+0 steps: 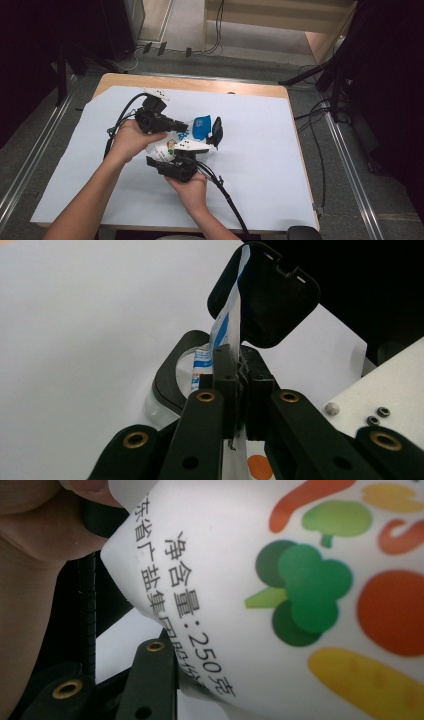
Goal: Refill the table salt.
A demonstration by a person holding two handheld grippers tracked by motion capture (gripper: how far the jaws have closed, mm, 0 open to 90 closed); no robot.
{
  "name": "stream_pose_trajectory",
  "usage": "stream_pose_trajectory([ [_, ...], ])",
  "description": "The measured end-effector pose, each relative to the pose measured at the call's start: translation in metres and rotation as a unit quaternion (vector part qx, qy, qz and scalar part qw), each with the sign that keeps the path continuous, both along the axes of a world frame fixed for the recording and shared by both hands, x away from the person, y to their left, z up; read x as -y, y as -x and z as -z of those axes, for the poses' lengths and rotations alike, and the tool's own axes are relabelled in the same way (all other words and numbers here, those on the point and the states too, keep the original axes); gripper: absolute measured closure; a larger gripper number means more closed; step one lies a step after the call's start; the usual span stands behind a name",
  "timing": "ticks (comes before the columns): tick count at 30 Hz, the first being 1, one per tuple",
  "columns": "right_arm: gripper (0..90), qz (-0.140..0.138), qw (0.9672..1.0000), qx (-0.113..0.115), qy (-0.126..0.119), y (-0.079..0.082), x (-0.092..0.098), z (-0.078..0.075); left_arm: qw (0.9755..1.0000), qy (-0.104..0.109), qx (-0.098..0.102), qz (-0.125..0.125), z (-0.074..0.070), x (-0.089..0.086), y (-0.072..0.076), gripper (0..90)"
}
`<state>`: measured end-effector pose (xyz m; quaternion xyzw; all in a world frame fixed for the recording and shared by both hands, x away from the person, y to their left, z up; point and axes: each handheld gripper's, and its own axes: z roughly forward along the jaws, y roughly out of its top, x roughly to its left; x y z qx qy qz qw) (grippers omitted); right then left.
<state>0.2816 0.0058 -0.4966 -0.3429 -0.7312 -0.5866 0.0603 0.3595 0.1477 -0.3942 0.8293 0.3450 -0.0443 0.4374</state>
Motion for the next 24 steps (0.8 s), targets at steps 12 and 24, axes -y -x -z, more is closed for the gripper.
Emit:
stream_pose_trajectory([
  [12,65.0,0.003,0.9999,-0.009,-0.014,-0.0010,0.0001,-0.0022,0.9997,-0.014,-0.012,0.015,-0.0059,0.0032,-0.0058,88.1],
  [24,65.3,0.006,0.9996,-0.013,-0.025,-0.0020,-0.0009,-0.0040,0.9997,-0.017,-0.007,0.015,-0.0095,0.0027,-0.0073,87.9],
])
